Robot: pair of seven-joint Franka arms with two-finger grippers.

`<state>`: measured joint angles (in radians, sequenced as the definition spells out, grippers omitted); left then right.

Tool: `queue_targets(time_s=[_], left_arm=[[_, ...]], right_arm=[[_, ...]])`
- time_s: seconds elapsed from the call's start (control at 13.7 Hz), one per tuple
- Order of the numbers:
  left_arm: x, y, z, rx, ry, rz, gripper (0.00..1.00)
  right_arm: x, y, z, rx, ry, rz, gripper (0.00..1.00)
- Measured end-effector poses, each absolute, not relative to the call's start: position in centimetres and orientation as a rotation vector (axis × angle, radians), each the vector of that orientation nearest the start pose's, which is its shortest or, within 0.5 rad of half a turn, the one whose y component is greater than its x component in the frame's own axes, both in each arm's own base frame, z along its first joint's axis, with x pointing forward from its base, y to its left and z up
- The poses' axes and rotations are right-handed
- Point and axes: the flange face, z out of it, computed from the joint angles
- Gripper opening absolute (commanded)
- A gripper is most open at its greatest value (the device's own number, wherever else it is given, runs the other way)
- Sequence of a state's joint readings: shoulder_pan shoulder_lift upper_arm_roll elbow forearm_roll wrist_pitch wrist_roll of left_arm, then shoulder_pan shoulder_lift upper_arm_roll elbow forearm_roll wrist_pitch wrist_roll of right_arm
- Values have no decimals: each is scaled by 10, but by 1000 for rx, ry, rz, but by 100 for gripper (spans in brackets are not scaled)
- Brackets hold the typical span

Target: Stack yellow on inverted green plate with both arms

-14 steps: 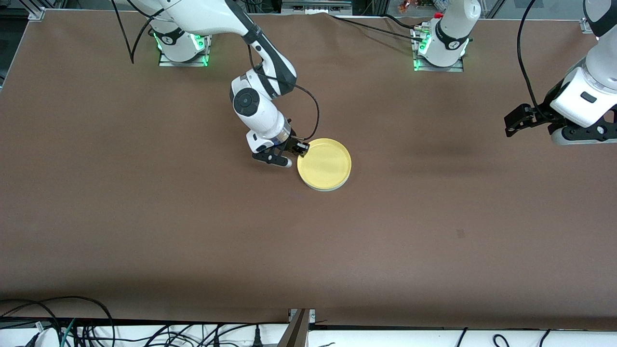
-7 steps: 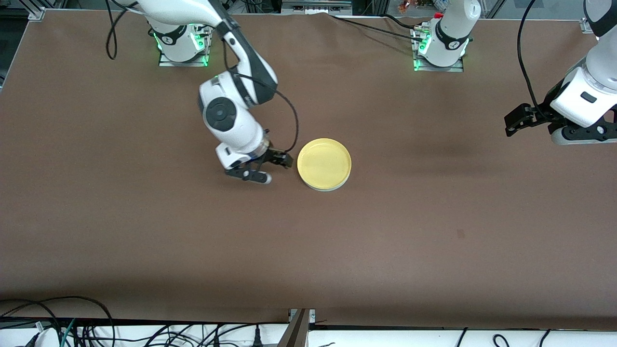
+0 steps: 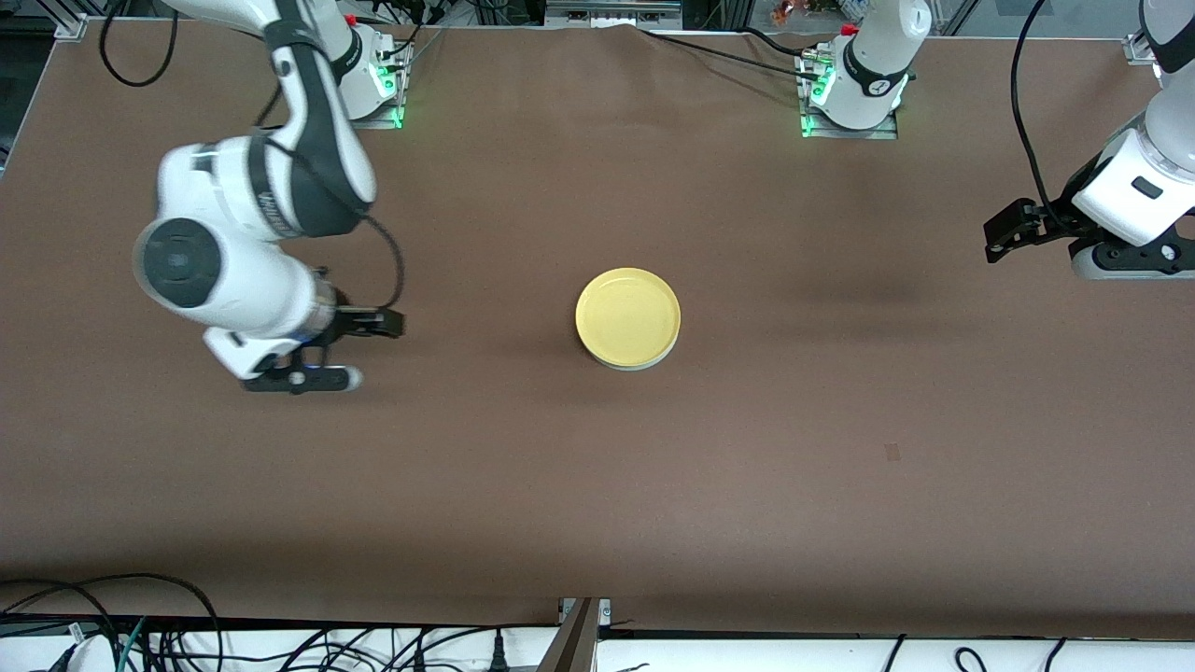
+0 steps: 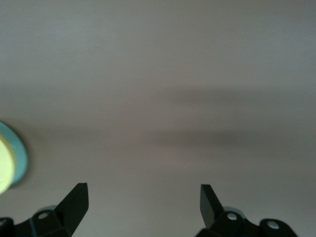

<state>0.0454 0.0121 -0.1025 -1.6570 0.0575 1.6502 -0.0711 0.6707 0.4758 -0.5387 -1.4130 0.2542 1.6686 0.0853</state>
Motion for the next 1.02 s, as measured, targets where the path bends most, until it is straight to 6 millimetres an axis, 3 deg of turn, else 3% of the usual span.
queue_targets(time_s=[0.15,0.36,0.66,0.87,1.02], left_arm=[[562,-25,584,-3084,-14,25,100],[562,-25,583,-3084,-14,26,100],[563,-25,583,-3084,-13,28,100],[563,-25,583,-3084,-13,28,100],[563,-25,583,-3084,-14,28,100]], right_arm=[[647,133,469,-3131,-70,258,100],[633,71,505,-3035,-9,351,100],[598,-12,584,-3096,53,248,100],[562,-30,637,-3100,78,131,100],[544,-30,647,-3094,70,137,100]])
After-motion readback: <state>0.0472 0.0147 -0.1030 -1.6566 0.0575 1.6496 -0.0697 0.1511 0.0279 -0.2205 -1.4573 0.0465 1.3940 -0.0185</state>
